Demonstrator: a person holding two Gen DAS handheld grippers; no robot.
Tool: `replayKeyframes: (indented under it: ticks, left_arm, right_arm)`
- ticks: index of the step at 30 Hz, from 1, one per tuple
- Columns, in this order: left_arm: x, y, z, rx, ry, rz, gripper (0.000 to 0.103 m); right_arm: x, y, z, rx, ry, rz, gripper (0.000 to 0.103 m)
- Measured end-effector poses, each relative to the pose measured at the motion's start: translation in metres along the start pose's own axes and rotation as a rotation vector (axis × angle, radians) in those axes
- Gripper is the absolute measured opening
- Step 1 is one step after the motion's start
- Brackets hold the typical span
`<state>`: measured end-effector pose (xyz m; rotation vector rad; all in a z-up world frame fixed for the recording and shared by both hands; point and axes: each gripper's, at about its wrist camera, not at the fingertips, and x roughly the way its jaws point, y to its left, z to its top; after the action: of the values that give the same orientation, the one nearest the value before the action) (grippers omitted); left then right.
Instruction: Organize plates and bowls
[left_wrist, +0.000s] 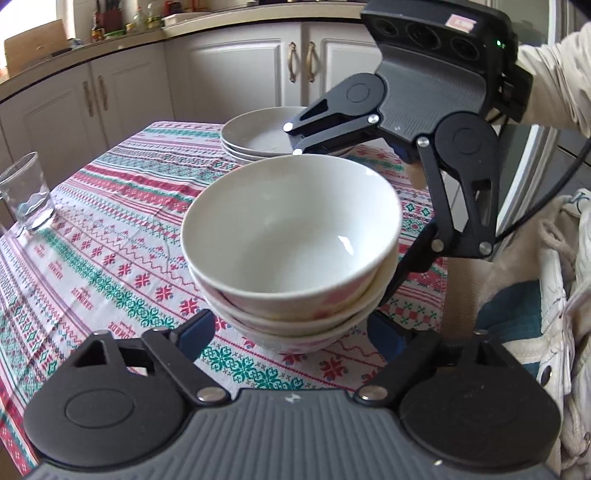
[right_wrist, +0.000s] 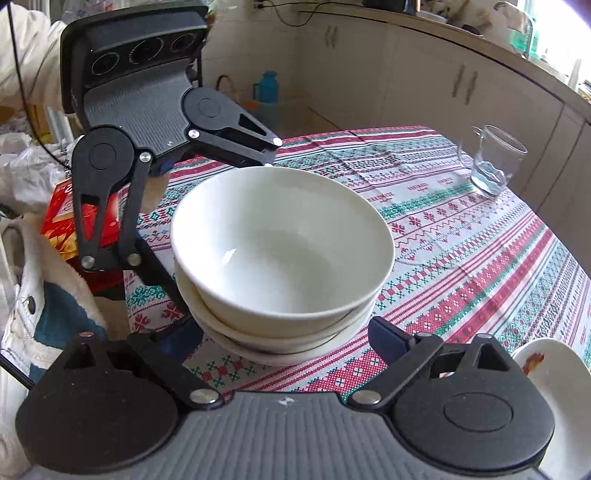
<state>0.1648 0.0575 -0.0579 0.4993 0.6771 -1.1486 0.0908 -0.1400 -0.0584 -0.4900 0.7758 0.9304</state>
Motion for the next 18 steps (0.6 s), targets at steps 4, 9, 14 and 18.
replayKeyframes:
  ticks: [4,9,14,18]
  left_arm:
    - [0.0001,0.0032,0.0022,0.011,0.0,-0.01,0.086]
    - [0.0006,0.0054,0.0056,0.032,0.004,-0.026,0.086]
    - [0.0009,0.0083,0.0075,0.04,0.011,-0.047,0.086]
    - [0.0008,0.0101,0.009,0.05,0.018,-0.061,0.086]
  right_arm:
    - [-0.0026,0.0025,0.0012,-0.02,0.011,0.013,0.095]
    - [-0.0024,-0.0009,0.0013,-0.018,0.023,0.025,0.093]
    - [-0.002,-0.0022,0.0034,-0.02,0.031,0.038,0.093]
    - [0.0001,-0.0036,0.0046,-0.022,0.037,0.042,0.093]
